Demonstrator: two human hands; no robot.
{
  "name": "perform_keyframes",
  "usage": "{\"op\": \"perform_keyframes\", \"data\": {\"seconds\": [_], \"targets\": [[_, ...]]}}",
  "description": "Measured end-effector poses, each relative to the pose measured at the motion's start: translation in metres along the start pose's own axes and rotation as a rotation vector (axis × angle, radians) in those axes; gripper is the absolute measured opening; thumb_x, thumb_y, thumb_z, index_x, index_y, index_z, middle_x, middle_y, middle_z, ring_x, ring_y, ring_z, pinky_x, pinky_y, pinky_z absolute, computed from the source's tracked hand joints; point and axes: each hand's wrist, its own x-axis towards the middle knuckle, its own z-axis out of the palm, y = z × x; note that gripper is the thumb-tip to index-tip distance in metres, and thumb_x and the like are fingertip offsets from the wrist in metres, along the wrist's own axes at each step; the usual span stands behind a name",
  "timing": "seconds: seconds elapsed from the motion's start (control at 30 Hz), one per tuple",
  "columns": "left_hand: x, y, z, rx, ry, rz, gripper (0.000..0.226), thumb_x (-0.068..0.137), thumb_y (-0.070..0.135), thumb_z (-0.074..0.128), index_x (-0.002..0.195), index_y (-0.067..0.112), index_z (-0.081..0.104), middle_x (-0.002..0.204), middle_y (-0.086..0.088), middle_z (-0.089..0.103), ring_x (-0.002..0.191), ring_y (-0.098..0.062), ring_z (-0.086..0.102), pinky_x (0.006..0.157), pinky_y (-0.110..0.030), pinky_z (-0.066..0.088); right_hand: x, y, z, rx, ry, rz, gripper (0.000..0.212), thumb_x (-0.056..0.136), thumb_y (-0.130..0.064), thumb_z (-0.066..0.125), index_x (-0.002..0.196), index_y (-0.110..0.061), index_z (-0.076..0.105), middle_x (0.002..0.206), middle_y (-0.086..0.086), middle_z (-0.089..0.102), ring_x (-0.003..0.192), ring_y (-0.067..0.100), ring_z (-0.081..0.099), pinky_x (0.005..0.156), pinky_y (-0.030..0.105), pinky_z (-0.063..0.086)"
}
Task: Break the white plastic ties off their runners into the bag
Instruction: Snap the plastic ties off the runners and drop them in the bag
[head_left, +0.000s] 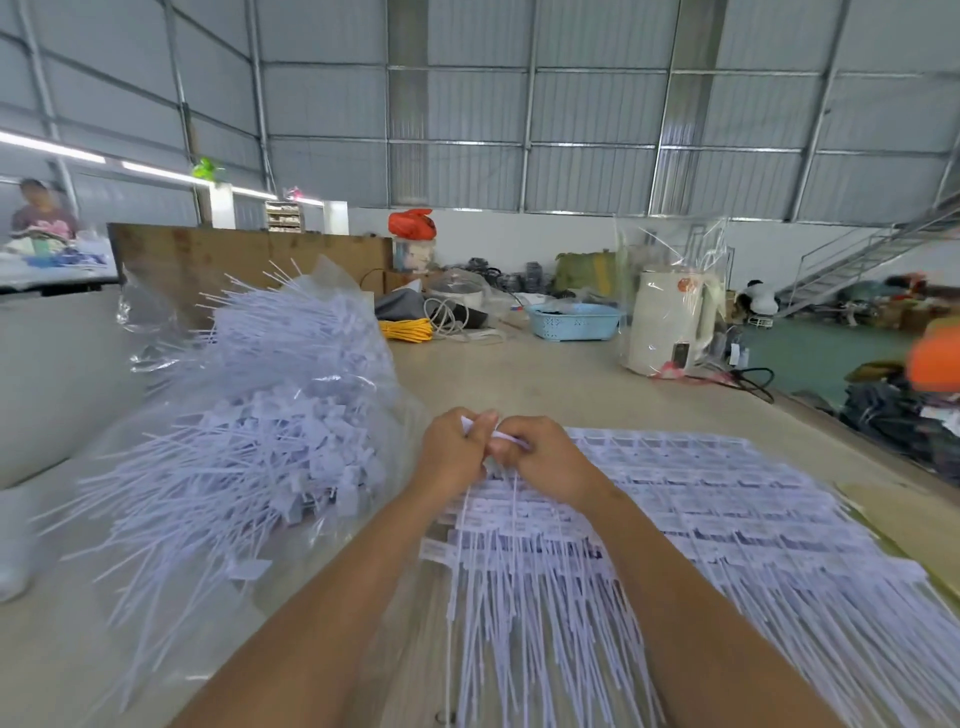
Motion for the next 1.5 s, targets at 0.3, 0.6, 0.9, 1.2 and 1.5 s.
{"op": "perform_keyframes", "data": {"seconds": [0.3, 0.6, 0.9, 1.2, 1.5], "targets": [[0.002, 0.013, -0.013, 0.227, -0.199, 0.001, 0.034, 0.096, 0.021, 0.051, 0.065, 0.007, 0.053, 0.059, -0.016, 0.055, 0.05, -0.022, 0.049, 0.055, -0.028, 0.041, -0.003, -0.002, -0.012, -0.206, -0.099, -0.048, 0.01, 0.087, -0.014, 0.064, 0.088, -0.005, 0.069, 0.09, 0.012, 0.068, 0.085, 0.026, 0.06, 0.075, 0.036, 0.046], [0.003, 0.017, -0.02, -0.661, -0.372, -0.273, 0.031, 0.096, 0.025, 0.047, 0.067, 0.013, 0.05, 0.052, -0.001, 0.04, 0.026, -0.005, 0.024, 0.03, -0.012, 0.013, -0.007, -0.025, -0.062, 0.034, 0.161, -0.04, 0.031, 0.092, -0.014, 0.058, 0.069, 0.004, 0.048, 0.066, 0.006, 0.036, 0.064, 0.014, 0.035, 0.061, 0.029, 0.027], [-0.014, 0.022, 0.012, -0.537, -0.367, -0.128, 0.052, 0.076, 0.067, 0.045, 0.067, 0.021, 0.067, 0.063, -0.005, 0.054, 0.05, -0.011, 0.047, 0.048, -0.023, 0.033, -0.02, -0.037, -0.029, -0.162, 0.201, -0.053, 0.02, 0.083, -0.008, 0.063, 0.103, -0.007, 0.066, 0.107, 0.007, 0.047, 0.111, 0.027, 0.046, 0.097, 0.031, 0.037], [-0.021, 0.026, 0.015, -0.479, -0.185, -0.067, 0.029, 0.098, 0.026, 0.048, 0.076, 0.014, 0.062, 0.05, 0.003, 0.051, 0.039, -0.007, 0.038, 0.038, -0.017, 0.028, -0.045, -0.01, -0.05, -0.046, 0.04, 0.066, 0.026, 0.088, -0.025, 0.065, 0.099, -0.001, 0.063, 0.09, 0.015, 0.062, 0.077, 0.015, 0.052, 0.072, 0.03, 0.041], [-0.032, 0.029, 0.02, -0.288, -0.186, 0.009, 0.034, 0.094, 0.029, 0.056, 0.067, 0.01, 0.058, 0.045, 0.006, 0.051, 0.039, -0.004, 0.045, 0.041, -0.015, 0.035, -0.043, -0.004, -0.039, -0.01, 0.173, 0.039, 0.019, 0.081, -0.02, 0.072, 0.065, -0.018, 0.061, 0.058, -0.008, 0.055, 0.057, 0.008, 0.047, 0.058, 0.025, 0.036]]}}
